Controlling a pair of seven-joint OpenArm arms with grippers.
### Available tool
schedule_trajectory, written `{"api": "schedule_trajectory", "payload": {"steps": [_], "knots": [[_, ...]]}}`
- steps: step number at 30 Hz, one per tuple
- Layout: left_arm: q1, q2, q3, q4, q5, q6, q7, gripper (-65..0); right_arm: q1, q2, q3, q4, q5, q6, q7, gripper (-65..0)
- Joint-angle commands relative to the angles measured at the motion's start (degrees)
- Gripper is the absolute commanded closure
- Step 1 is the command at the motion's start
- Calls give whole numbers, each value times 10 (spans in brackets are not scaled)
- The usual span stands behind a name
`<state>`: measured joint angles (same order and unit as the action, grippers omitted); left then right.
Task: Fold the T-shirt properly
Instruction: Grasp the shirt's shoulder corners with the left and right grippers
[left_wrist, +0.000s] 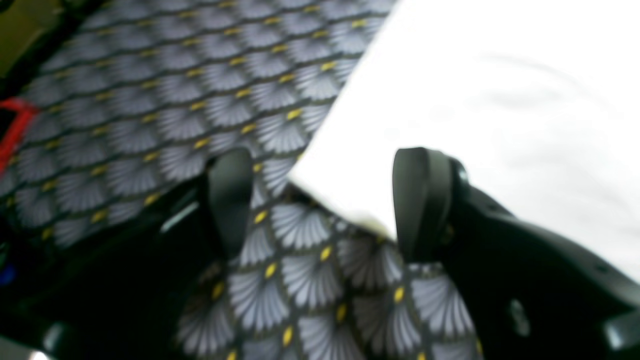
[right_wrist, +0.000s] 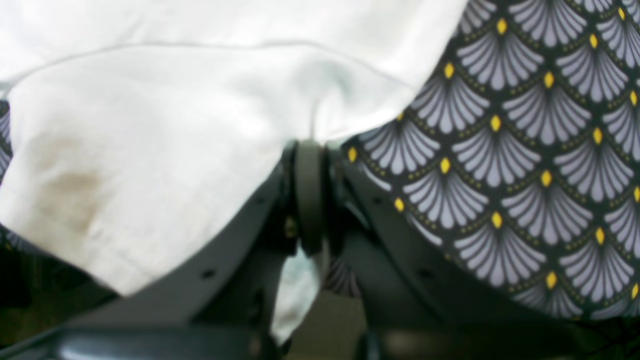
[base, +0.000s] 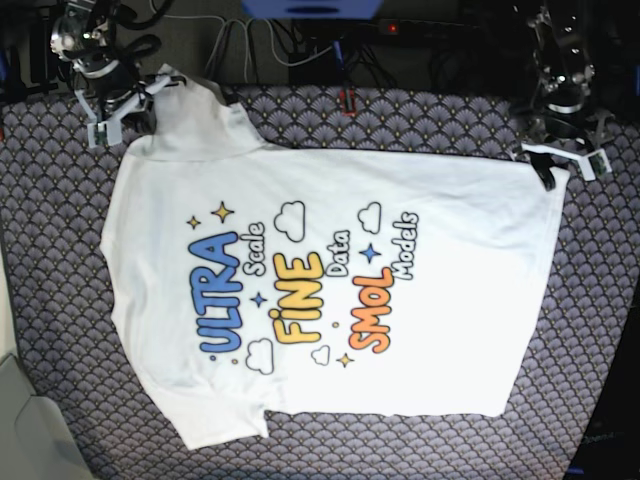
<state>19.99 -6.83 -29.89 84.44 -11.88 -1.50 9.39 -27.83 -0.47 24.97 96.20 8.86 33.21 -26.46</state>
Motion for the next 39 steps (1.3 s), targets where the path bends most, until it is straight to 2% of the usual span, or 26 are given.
{"api": "schedule_trajectory", "payload": {"steps": [1,15,18,23,24,26,33,39], "knots": [[-1,-8,-4,2,1,7,-15,-425,-8,0,-2,-3,-13,11,-34,0],[-35,-8,16,-75,1,7,-16,-412,-8,0,-2,-4,-13,11,-34,0],[-35,-8,16,-87,1,7,-16,-311,-8,0,-2,-4,-13,11,-34,0],[-35,-8,15,-97,1,7,-16,-21,-8,0,-2,-4,-13,11,-34,0],[-35,-8,14,-97,1,7,-16,0,-8,0,-2,-4,-13,11,-34,0],[-35,-8,13,-97,1,7,-16,-19,-8,1,-2,-3,-13,11,-34,0],[-23,-8,11,-73,1,7,-16,-3,-8,1,-2,1,-13,11,-34,0],[-7,-5,15,-40,6,7,-1,-4,-8,17,-2,37,-13,12,-34,0]]}}
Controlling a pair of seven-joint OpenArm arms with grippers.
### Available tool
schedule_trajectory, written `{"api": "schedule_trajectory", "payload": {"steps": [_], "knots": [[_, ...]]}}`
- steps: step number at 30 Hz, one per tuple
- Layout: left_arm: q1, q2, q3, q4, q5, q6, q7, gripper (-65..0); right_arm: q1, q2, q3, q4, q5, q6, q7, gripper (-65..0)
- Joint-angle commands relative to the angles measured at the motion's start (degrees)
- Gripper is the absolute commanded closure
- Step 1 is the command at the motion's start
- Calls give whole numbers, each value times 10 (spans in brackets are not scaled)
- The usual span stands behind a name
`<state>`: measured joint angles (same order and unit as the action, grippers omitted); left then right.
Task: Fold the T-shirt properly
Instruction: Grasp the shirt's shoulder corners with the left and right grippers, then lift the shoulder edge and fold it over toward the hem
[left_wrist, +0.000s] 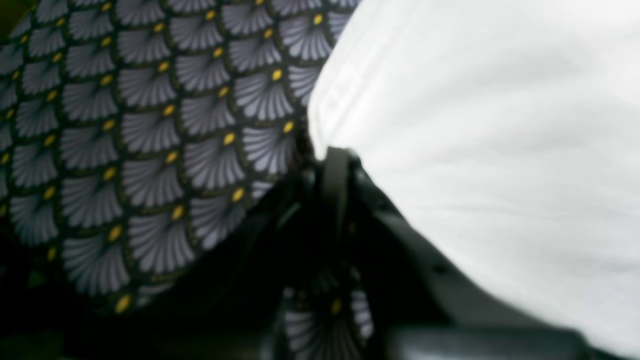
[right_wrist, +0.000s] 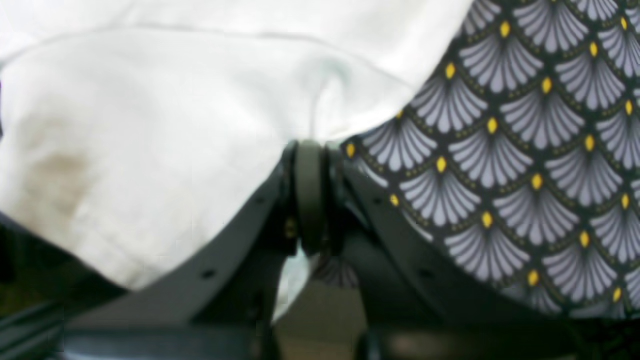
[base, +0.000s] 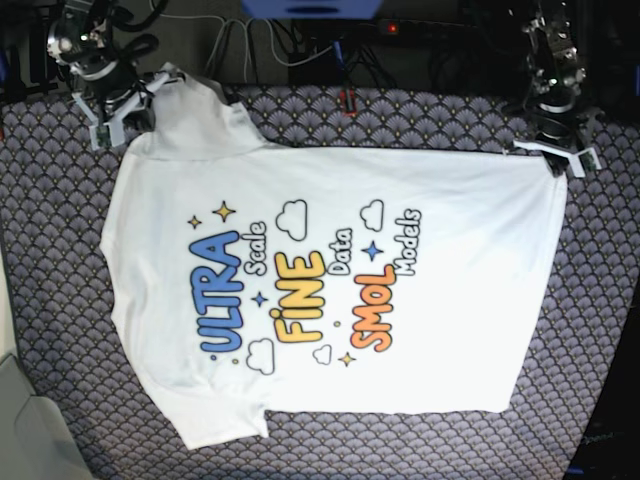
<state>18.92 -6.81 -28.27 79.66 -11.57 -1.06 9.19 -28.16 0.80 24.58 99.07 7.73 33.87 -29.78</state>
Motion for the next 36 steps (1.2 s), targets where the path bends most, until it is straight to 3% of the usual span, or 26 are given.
{"api": "schedule_trajectory", "payload": {"steps": [1,5,9,36], "knots": [[4,-5,-1,14,1,3,13,-4,-5,4,2,13,-2,6,-1,0],[2,-6,-1,42,-2,3,71,-4,-5,5,2,26,-2,6,-1,0],[3,-4,-1,65,-2,3,95,-4,-5,5,2,27,-2,6,-1,0],[21,-2,0,114,-3,3,95,-4,20,35,3,44,-2,6,-1,0]]}}
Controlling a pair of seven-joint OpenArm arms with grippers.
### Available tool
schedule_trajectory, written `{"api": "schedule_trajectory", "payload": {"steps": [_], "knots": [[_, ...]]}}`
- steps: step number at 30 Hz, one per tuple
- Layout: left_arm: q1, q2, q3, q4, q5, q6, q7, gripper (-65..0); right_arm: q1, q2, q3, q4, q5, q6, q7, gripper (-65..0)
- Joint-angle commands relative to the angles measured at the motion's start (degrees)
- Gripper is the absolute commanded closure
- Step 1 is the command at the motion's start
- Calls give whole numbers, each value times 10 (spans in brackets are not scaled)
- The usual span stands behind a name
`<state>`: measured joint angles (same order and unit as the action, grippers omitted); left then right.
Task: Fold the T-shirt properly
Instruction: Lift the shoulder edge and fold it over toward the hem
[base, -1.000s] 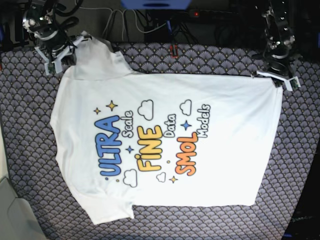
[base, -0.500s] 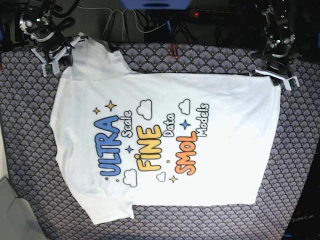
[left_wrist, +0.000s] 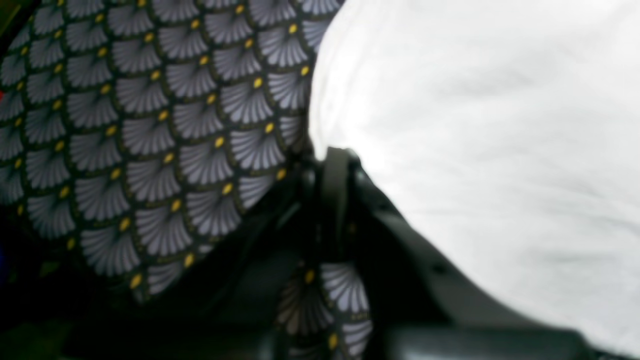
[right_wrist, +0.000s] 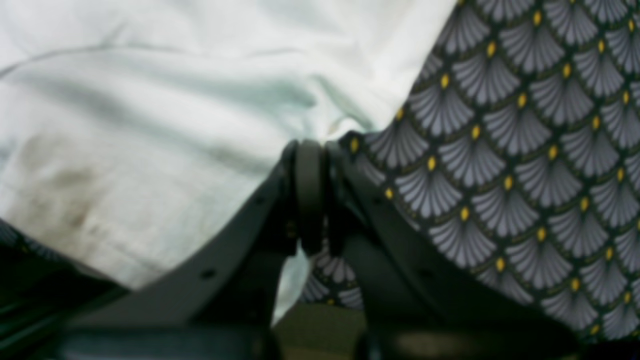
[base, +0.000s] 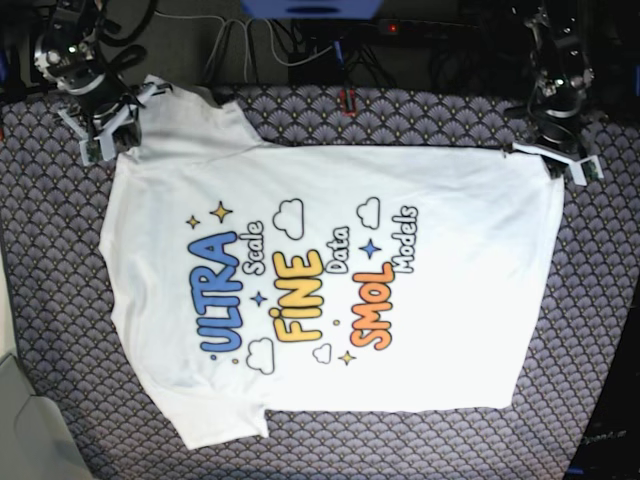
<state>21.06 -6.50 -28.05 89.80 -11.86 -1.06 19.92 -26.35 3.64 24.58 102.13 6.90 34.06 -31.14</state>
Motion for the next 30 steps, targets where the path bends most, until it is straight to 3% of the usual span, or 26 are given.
{"api": "schedule_trajectory", "payload": {"steps": [1,8,18,30], "knots": [[0,-4,-1,12,0,3,-12,-4,2,9,3,22,6,4,13,0],[1,5,37,15,6,3,-12,-4,10,9,3,53,5,4,12,0],[-17,2,41,55,6,3,-12,-4,42,27,5,53,4,4,11,0],[-83,1,38,48,7,4,-2,-4,139,53,2,48,4,4,-79,0]]}}
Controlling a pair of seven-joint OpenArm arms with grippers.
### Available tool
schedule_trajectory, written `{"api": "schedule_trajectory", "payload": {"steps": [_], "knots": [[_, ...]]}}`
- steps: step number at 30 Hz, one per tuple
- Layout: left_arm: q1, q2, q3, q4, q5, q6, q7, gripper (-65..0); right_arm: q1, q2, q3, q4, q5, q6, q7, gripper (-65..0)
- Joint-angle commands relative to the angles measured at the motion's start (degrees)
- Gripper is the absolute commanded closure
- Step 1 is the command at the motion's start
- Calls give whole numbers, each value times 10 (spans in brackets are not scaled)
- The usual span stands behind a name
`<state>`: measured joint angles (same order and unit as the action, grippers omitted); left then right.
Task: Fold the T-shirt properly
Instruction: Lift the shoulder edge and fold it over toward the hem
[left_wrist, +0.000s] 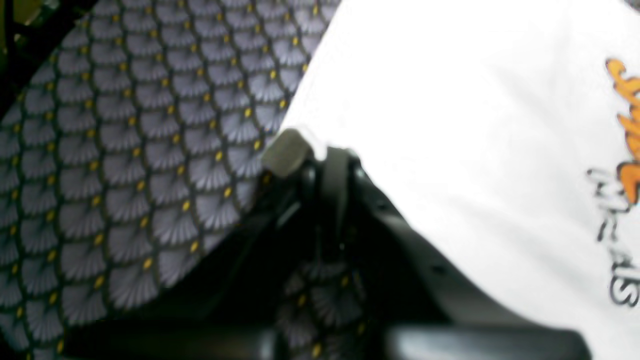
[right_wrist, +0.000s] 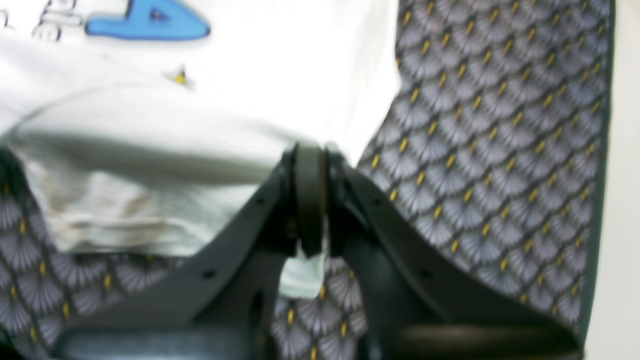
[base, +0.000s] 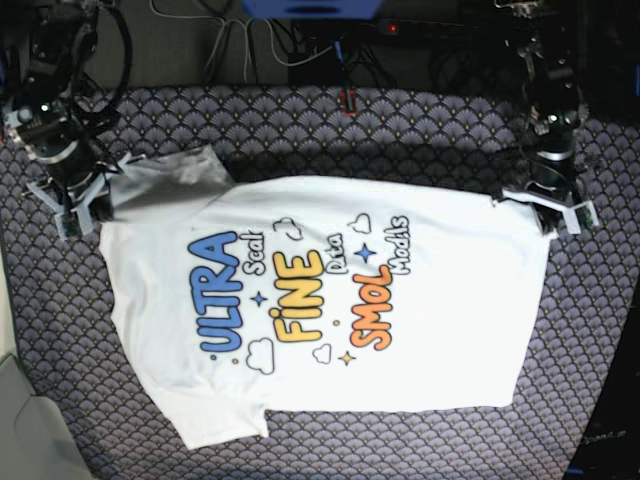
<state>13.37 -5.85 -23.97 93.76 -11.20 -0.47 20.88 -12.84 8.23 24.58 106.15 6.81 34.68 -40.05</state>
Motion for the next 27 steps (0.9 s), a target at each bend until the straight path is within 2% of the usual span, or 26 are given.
{"api": "schedule_trajectory", "payload": {"steps": [1,4,8,13,23,27], "knots": [[-15,-5,-3,5,1,-2,5,-4,12,10,2,5,4,-3,5,0],[-52,-18,-2,-4,1,-2,60,-4,37,23,-4,-9,4,-3,-9,0],[-93,-23,-3,-18,1,-2,89,-4,62,38,-11,-40,4,-3,-11,0],[-122,-41,0,-18,1,-1,90,-4,88,45,-11,-70,4,-3,-11,0],[-189,-54,1,-91,1,-1,90,-4,145,70,-68,-127,4,-5,-11,0],[-218,-54,2,-114,1,-2,90,-4,177,70,-77,-154,-40,-5,-7,0]]}}
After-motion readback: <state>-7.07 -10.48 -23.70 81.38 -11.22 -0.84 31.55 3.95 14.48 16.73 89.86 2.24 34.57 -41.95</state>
